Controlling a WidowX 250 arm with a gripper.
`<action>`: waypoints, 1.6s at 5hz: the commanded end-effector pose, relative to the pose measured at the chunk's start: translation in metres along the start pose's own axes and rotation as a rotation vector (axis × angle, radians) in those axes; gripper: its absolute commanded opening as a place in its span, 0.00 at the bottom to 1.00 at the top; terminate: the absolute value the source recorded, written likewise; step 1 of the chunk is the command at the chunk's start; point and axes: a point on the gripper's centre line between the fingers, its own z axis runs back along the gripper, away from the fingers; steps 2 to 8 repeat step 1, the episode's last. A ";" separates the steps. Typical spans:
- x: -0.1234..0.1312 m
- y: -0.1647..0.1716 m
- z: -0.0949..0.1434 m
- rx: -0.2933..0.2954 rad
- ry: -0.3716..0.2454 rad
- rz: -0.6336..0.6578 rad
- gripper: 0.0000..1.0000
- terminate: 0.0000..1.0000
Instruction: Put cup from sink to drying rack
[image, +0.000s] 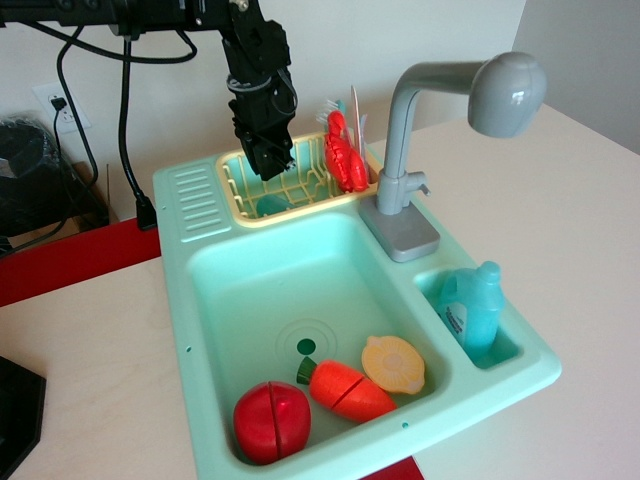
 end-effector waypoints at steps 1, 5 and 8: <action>0.001 -0.013 0.027 -0.005 -0.049 -0.014 1.00 1.00; 0.001 -0.013 0.027 -0.005 -0.049 -0.014 1.00 1.00; 0.001 -0.013 0.027 -0.005 -0.049 -0.014 1.00 1.00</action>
